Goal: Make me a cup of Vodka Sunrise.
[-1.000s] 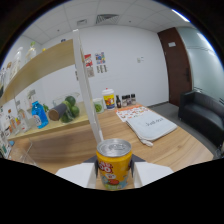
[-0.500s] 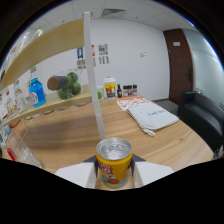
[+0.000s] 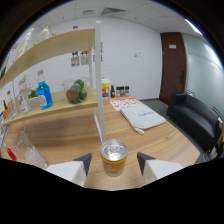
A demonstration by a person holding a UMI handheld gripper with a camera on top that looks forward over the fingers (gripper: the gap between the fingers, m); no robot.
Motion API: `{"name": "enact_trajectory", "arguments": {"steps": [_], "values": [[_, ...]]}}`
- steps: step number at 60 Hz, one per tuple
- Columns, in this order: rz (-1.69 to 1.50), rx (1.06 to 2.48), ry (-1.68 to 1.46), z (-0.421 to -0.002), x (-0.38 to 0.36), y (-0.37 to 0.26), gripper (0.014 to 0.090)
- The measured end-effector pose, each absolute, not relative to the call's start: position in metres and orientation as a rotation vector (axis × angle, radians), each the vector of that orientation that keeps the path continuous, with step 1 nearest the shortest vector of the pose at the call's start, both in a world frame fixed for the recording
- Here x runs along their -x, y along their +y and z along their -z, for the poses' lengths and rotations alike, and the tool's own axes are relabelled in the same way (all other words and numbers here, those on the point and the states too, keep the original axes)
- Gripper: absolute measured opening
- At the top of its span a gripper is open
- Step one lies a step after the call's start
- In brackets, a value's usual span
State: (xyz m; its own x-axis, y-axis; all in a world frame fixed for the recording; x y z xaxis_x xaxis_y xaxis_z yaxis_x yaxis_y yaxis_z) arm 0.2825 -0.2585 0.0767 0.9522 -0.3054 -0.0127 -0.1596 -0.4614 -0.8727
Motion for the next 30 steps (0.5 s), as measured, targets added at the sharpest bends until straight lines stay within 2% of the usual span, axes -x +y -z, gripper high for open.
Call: {"name": "enact_trajectory", "arguments": {"steps": [7,14,30], "values": [[0.145,2.009,0.284,-0.116,-0.250,-0.275,0.0854],[0.103,1.979,0.237,-0.137,-0.202,-0.296,0.0851],[-0.025,2.001,0.157,-0.129,-0.076,-0.321,0.0850]]}}
